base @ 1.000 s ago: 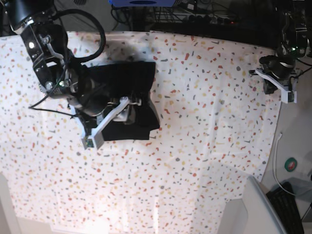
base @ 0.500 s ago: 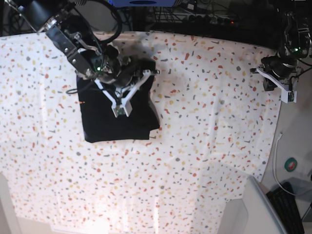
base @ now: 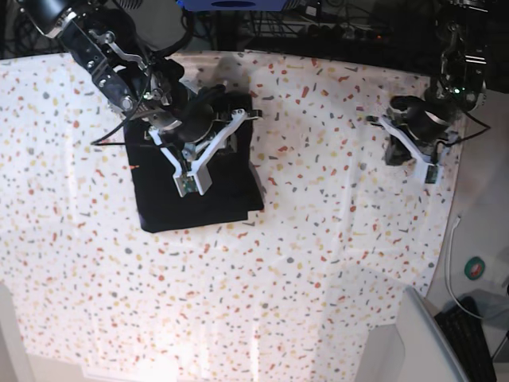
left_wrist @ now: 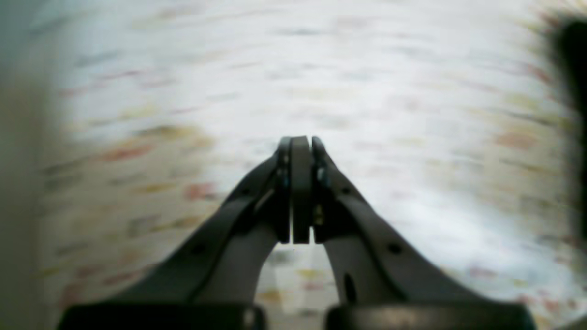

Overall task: Layout the t-shirt on the table in an organized manner, then fold the t-shirt properly
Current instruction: 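Press the folded stack flat with the right gripper, then withdraw it, then grasp the folded shirt's edge with the left gripper, then rotate and drag the folded shirt square with the left gripper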

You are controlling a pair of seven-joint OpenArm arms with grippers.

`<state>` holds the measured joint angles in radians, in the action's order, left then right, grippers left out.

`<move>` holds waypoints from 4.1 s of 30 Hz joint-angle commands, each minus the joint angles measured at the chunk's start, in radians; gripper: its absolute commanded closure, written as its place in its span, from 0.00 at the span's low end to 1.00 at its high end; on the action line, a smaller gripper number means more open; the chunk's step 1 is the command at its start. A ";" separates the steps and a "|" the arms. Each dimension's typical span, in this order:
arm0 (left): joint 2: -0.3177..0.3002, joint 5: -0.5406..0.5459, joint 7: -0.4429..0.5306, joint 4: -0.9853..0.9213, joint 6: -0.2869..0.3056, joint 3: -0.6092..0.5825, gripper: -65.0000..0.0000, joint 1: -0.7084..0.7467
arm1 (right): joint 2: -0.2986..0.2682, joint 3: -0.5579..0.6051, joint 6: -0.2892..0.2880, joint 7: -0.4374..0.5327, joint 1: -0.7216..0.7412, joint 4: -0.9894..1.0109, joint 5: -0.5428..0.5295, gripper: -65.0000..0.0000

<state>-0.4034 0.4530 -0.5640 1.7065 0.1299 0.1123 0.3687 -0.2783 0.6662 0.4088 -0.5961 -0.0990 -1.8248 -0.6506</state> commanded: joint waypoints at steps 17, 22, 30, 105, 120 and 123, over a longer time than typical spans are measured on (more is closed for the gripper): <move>0.192 0.465 -0.230 0.008 -0.005 -0.305 0.86 -0.345 | -0.152 -0.632 -0.015 0.015 -0.218 -0.013 -0.002 1.00; 0.289 0.312 -0.228 -0.271 -0.008 -0.395 1.00 -0.483 | -0.147 -0.684 -0.017 0.015 -0.249 0.000 -0.002 1.00; 0.331 0.100 -0.187 -0.411 -0.008 -0.397 1.00 -0.481 | -0.121 -0.687 -0.018 0.017 -0.262 0.007 -0.002 1.00; 0.168 -0.607 -0.066 -0.606 0.113 -1.420 1.00 -0.865 | -0.092 -0.819 -0.092 0.100 -0.293 0.087 -0.004 1.00; 0.217 -0.794 0.126 -0.584 0.113 -1.419 1.00 -0.837 | -0.091 -0.819 -0.092 0.100 -0.310 0.087 -0.004 1.00; 0.219 -0.794 0.127 -0.583 0.113 -1.422 1.00 -0.833 | -0.091 -0.819 -0.092 0.100 -0.307 0.087 -0.004 1.00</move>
<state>-0.1856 -0.3588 -0.4484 1.1156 0.2253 -1.3087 -0.4564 -0.3523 -0.1440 0.3218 -0.5159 -0.4126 -1.7245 -0.6544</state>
